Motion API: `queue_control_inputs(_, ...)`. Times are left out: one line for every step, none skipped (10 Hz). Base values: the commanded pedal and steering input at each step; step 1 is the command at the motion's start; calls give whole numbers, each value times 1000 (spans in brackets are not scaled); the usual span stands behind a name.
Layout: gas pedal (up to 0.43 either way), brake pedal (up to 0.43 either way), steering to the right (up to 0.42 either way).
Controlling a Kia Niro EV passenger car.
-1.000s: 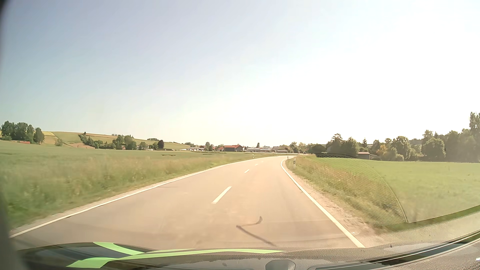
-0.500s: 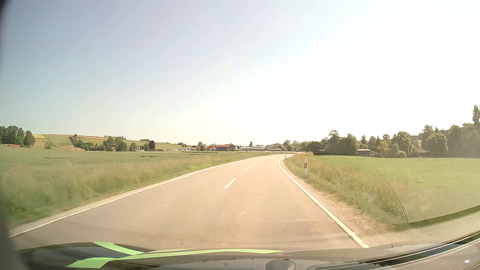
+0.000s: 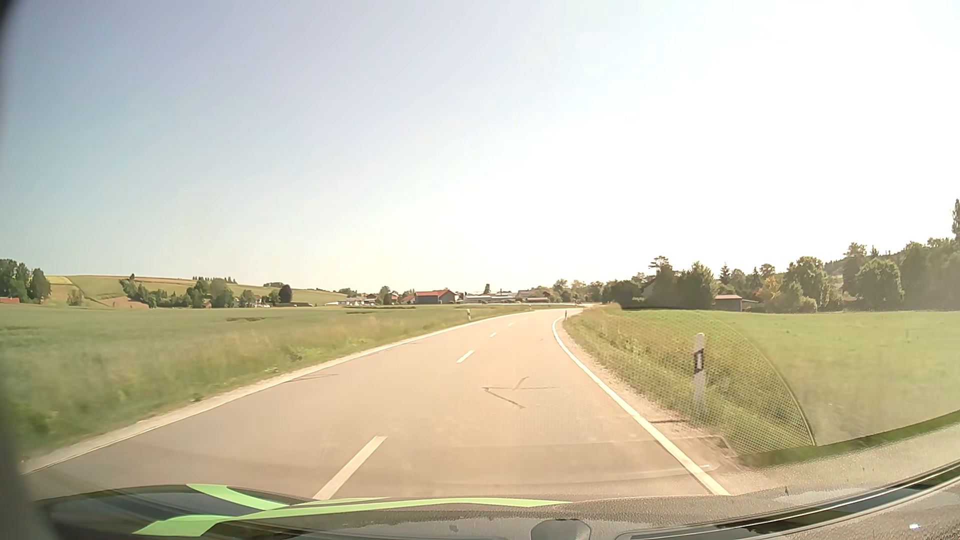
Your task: Follow the waypoints while adhering to traffic rules and regulations
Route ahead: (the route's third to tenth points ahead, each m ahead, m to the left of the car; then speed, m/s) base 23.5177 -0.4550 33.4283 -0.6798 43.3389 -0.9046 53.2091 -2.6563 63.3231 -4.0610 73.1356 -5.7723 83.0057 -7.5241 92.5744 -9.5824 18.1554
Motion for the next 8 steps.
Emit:
queue_control_inputs(177, 0, 11)
queue_control_inputs(189, 0, 11)
queue_control_inputs(209, 0, 11)
queue_control_inputs(209, 0, 11)
queue_control_inputs(209, 0, 7)
queue_control_inputs(209, 0, -1)
queue_control_inputs(177, 0, -6)
queue_control_inputs(169, 0, -5)
